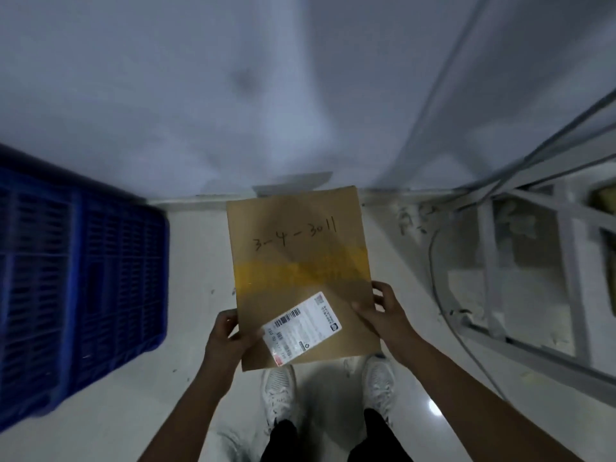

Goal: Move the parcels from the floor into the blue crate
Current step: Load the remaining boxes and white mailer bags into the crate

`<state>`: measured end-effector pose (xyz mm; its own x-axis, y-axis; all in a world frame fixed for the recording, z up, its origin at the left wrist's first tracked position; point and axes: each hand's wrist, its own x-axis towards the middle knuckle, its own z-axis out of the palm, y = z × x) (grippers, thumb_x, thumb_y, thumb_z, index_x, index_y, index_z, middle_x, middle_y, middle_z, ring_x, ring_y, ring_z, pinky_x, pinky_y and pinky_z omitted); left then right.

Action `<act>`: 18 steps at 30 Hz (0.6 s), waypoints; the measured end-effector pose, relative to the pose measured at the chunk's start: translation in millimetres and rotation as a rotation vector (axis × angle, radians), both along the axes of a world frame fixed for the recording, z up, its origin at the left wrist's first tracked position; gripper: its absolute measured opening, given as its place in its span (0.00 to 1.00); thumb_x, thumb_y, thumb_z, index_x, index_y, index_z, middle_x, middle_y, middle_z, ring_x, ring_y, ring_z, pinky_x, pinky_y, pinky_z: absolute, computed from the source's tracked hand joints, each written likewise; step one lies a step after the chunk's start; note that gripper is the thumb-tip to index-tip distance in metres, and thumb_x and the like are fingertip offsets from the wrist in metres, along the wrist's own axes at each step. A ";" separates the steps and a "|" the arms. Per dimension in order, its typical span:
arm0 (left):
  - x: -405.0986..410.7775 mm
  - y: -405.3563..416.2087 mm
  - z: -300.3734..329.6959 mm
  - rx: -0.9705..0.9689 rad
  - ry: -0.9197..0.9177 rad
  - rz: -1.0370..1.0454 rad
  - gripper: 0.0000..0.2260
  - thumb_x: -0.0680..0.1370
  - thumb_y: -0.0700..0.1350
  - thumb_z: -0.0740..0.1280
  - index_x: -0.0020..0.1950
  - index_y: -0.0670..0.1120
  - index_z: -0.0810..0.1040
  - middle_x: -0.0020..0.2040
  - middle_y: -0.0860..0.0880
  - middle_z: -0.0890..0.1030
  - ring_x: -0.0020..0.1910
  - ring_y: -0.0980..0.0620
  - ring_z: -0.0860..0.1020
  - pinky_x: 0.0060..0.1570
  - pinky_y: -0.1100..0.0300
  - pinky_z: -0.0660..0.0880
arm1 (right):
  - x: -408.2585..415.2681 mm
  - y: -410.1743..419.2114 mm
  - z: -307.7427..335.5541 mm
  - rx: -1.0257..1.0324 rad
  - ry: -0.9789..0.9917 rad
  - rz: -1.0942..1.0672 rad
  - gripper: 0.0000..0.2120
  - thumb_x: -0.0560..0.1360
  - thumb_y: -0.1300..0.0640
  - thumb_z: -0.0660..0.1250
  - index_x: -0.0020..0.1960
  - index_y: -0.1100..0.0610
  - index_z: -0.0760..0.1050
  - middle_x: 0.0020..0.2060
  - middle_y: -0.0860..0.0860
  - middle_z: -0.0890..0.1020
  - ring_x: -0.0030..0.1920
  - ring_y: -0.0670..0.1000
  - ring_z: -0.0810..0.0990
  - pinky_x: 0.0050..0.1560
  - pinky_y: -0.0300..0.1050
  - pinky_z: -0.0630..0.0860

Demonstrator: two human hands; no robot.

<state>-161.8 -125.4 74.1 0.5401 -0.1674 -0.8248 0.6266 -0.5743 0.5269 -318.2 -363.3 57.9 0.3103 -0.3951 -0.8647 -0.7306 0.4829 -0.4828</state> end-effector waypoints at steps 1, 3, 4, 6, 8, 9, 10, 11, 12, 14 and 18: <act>2.9 -1.3 22.9 -0.009 -0.008 0.007 0.20 0.70 0.39 0.75 0.58 0.47 0.73 0.57 0.49 0.79 0.54 0.47 0.79 0.48 0.51 0.79 | 3.2 -2.8 24.6 -0.010 -0.019 -0.003 0.22 0.74 0.55 0.71 0.64 0.47 0.66 0.55 0.47 0.77 0.52 0.49 0.78 0.48 0.43 0.79; 5.7 -5.7 70.0 -0.036 -0.032 0.019 0.23 0.67 0.41 0.77 0.58 0.47 0.73 0.58 0.47 0.79 0.54 0.45 0.80 0.52 0.45 0.78 | 7.9 -9.6 72.2 -0.027 -0.064 0.002 0.22 0.74 0.56 0.72 0.63 0.46 0.67 0.52 0.45 0.77 0.51 0.46 0.79 0.45 0.41 0.78; 6.1 -7.3 94.4 -0.050 -0.049 0.029 0.23 0.67 0.41 0.77 0.59 0.46 0.73 0.58 0.47 0.78 0.54 0.46 0.80 0.52 0.45 0.78 | 10.2 -11.9 97.6 -0.034 -0.090 0.008 0.22 0.74 0.56 0.72 0.63 0.46 0.67 0.52 0.45 0.77 0.51 0.46 0.79 0.45 0.42 0.79; 4.7 -8.5 143.2 -0.070 -0.097 0.044 0.20 0.71 0.38 0.74 0.59 0.46 0.73 0.59 0.47 0.78 0.53 0.47 0.79 0.51 0.47 0.78 | 12.8 -14.7 148.2 -0.062 -0.139 0.011 0.22 0.73 0.56 0.73 0.63 0.46 0.68 0.53 0.46 0.78 0.51 0.47 0.79 0.46 0.44 0.80; -2.2 -5.6 191.8 -0.089 -0.128 0.059 0.19 0.72 0.37 0.73 0.60 0.46 0.72 0.60 0.46 0.78 0.54 0.46 0.79 0.51 0.47 0.78 | 9.6 -14.4 197.8 -0.078 -0.175 0.015 0.23 0.72 0.56 0.73 0.63 0.46 0.68 0.54 0.48 0.78 0.52 0.48 0.80 0.48 0.48 0.81; -7.1 -1.8 215.2 -0.107 -0.138 0.071 0.19 0.72 0.37 0.73 0.60 0.45 0.72 0.60 0.46 0.78 0.54 0.46 0.79 0.50 0.48 0.78 | 7.4 -13.4 222.1 -0.091 -0.190 0.024 0.23 0.72 0.56 0.74 0.63 0.46 0.68 0.55 0.48 0.78 0.52 0.49 0.79 0.48 0.49 0.81; -12.9 3.5 239.4 -0.120 -0.145 0.085 0.19 0.72 0.36 0.72 0.60 0.45 0.72 0.60 0.46 0.78 0.54 0.46 0.80 0.49 0.49 0.78 | 5.8 -11.4 248.5 -0.104 -0.203 0.039 0.23 0.72 0.56 0.74 0.62 0.47 0.69 0.56 0.48 0.78 0.53 0.50 0.79 0.49 0.50 0.81; -20.1 9.6 264.9 -0.136 -0.155 0.105 0.19 0.72 0.36 0.72 0.59 0.45 0.72 0.60 0.46 0.78 0.53 0.47 0.80 0.47 0.50 0.78 | 3.2 -8.6 273.6 -0.121 -0.216 0.057 0.23 0.71 0.56 0.74 0.62 0.47 0.69 0.56 0.48 0.78 0.54 0.51 0.79 0.50 0.51 0.81; -26.3 16.3 292.2 -0.155 -0.157 0.123 0.19 0.71 0.35 0.73 0.59 0.44 0.72 0.59 0.46 0.78 0.53 0.47 0.80 0.46 0.51 0.78 | 0.6 -4.4 299.2 -0.138 -0.228 0.076 0.23 0.71 0.56 0.74 0.62 0.47 0.70 0.56 0.47 0.78 0.54 0.52 0.79 0.52 0.53 0.80; -36.9 33.0 342.2 -0.192 -0.157 0.149 0.20 0.69 0.36 0.75 0.58 0.44 0.73 0.59 0.46 0.78 0.52 0.46 0.80 0.45 0.51 0.78 | -4.6 7.2 349.1 -0.174 -0.264 0.095 0.23 0.71 0.56 0.75 0.61 0.48 0.70 0.55 0.48 0.78 0.54 0.53 0.80 0.54 0.55 0.80; -46.8 76.7 426.1 -0.234 -0.175 0.137 0.33 0.55 0.51 0.82 0.55 0.45 0.73 0.57 0.45 0.79 0.55 0.45 0.80 0.52 0.43 0.78 | -15.6 39.5 444.1 -0.260 -0.345 0.121 0.22 0.69 0.55 0.76 0.59 0.48 0.71 0.53 0.49 0.79 0.50 0.52 0.81 0.54 0.55 0.79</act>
<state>-208.6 -48.7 500.2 0.7012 -0.2578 -0.6648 0.5776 -0.3414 0.7415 -333.8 -323.8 502.0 0.6201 -0.5289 -0.5795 -0.5495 0.2344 -0.8019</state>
